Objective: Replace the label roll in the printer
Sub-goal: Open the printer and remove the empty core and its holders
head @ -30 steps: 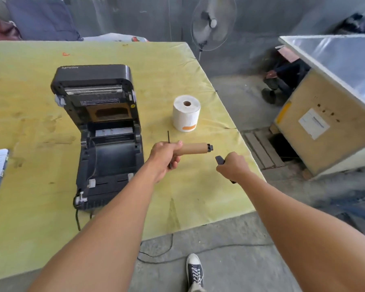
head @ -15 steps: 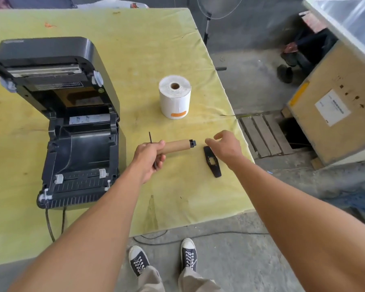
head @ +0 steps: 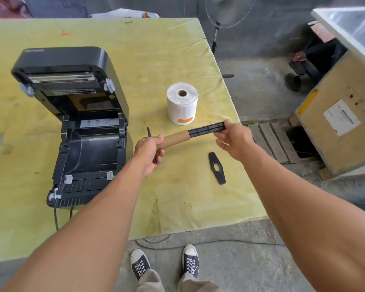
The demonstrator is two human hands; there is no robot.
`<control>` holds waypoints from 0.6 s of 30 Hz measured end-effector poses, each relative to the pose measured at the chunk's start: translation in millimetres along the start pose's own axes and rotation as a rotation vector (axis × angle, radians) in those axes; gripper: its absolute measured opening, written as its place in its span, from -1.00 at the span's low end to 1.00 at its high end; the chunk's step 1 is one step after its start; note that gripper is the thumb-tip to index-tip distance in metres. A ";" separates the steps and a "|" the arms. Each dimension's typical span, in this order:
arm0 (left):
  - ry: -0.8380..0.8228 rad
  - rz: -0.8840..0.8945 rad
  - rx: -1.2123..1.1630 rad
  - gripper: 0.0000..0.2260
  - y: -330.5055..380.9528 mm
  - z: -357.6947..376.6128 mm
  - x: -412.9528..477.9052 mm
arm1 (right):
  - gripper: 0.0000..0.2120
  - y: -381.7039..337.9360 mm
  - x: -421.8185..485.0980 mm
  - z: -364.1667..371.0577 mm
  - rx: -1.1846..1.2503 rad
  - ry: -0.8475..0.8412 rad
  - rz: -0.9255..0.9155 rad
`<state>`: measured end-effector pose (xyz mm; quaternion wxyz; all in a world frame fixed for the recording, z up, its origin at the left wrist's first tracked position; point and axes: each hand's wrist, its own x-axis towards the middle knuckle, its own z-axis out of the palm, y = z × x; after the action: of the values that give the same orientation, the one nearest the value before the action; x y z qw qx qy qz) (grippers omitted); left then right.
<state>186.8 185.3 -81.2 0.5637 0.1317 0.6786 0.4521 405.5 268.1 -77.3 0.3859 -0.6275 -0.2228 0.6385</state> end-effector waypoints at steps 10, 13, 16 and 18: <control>0.051 0.008 -0.032 -0.91 1.9 -11.0 -8.1 | -0.75 19.5 -2.3 20.0 -0.907 -0.274 -0.205; 0.055 0.007 -0.017 -0.92 -0.9 -18.3 -9.0 | -0.75 34.1 2.1 30.2 -0.993 -0.293 -0.209; 0.068 0.008 -0.013 -0.89 -2.6 -27.6 -8.6 | -0.74 39.1 5.7 34.4 -1.049 -0.278 -0.196; 0.075 0.010 -0.011 -0.88 -3.6 -30.9 -7.5 | -0.74 40.3 6.9 34.1 -1.081 -0.254 -0.187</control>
<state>163.1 163.8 -80.4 0.5366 0.1149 0.6959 0.4632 364.3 255.9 -108.8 0.0344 -0.6318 -0.6176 0.4671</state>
